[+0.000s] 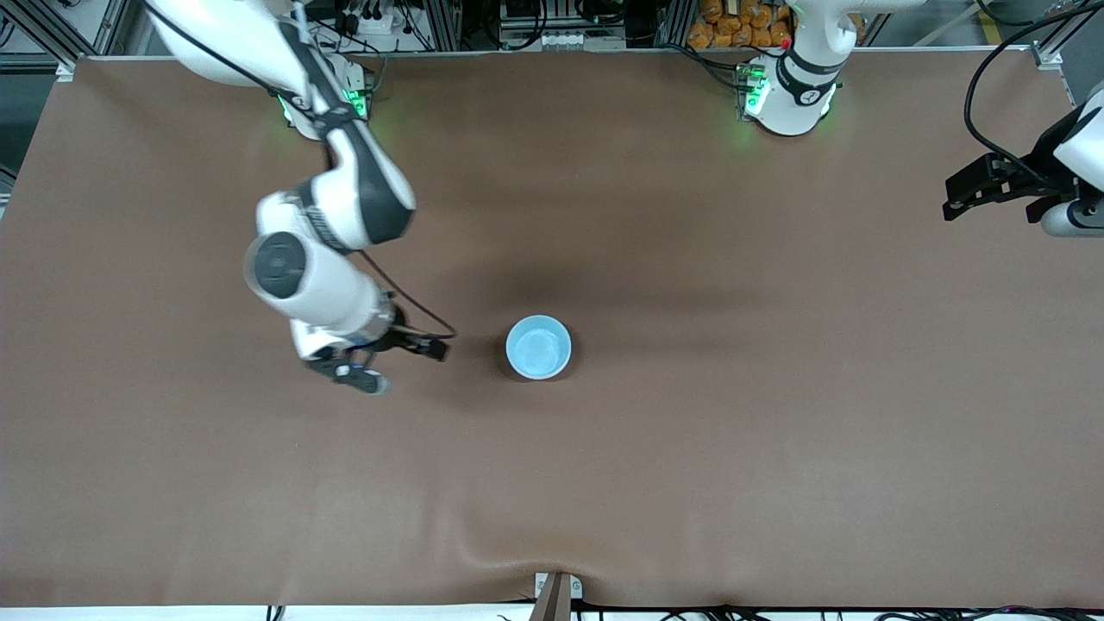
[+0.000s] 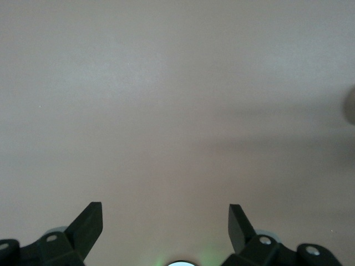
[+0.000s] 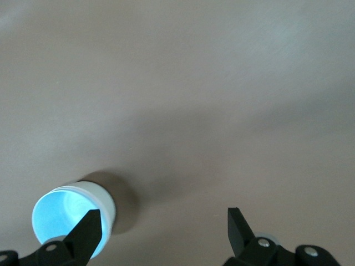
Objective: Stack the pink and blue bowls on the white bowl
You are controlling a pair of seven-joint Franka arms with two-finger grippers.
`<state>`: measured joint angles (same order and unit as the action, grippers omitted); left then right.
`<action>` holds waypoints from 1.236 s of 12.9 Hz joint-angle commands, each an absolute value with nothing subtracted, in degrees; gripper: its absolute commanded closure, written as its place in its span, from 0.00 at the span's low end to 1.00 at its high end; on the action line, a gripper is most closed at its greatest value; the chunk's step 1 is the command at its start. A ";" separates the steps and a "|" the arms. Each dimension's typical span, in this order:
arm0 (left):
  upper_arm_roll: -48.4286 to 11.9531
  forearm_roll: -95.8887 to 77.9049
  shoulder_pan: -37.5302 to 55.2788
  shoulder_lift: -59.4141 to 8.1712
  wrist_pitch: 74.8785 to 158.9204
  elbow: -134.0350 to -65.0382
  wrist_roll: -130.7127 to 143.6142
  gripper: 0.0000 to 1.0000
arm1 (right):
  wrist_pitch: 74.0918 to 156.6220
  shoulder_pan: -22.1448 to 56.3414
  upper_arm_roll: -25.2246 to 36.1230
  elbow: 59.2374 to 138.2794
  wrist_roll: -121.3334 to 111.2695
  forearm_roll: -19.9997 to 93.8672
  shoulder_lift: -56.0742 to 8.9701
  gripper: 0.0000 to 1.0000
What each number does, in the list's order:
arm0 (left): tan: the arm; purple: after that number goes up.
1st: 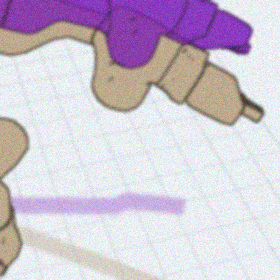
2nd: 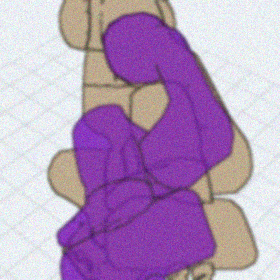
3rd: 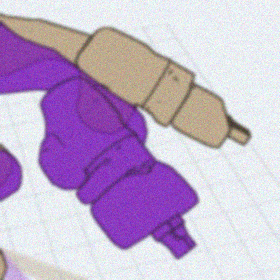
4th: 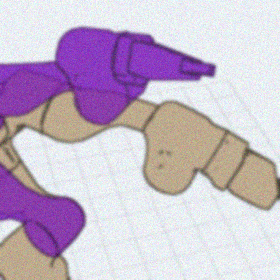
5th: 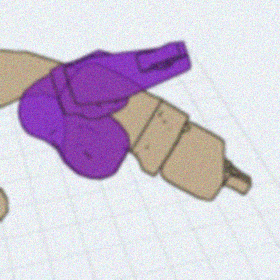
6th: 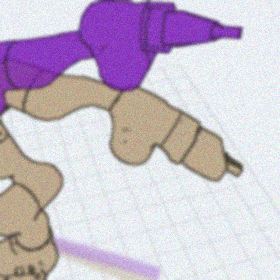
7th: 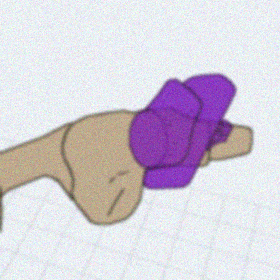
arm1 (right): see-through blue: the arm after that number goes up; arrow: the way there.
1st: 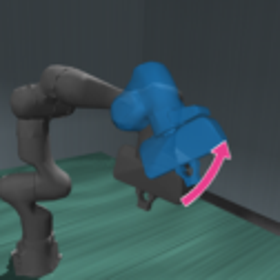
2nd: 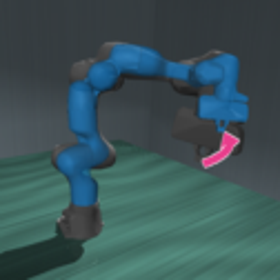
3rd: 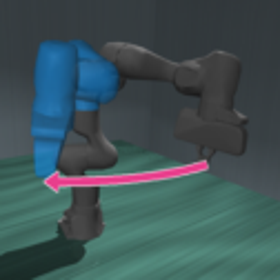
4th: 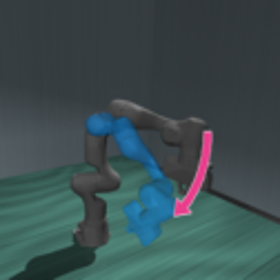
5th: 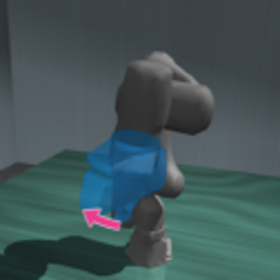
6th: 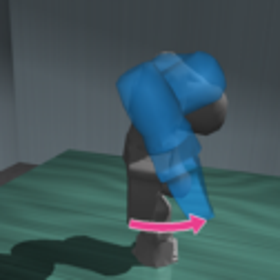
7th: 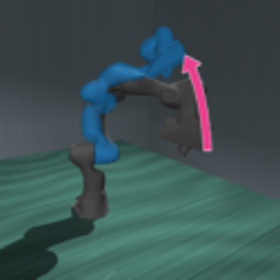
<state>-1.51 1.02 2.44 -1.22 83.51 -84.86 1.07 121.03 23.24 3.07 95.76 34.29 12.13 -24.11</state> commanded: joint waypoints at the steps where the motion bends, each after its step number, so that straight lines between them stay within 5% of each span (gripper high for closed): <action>1: -1.49 0.18 2.29 -1.58 83.06 -83.76 0.00 0.00 | 115.69 16.38 2.29 97.47 25.08 10.99 -19.00 0.00; 10: -1.49 0.00 2.29 -1.58 83.06 -83.67 0.00 0.00 | 96.17 2.38 1.58 97.21 4.13 3.25 -0.80 0.00; 16: -1.49 0.00 2.37 -1.50 83.06 -83.67 0.44 0.00 | 83.06 -2.20 -1.58 87.54 1.33 1.41 0.35 0.00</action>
<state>-1.50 0.86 2.44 -1.24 83.51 -84.74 1.07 85.63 -0.39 -0.01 89.95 2.71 2.77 0.86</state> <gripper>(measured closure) 0.000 0.000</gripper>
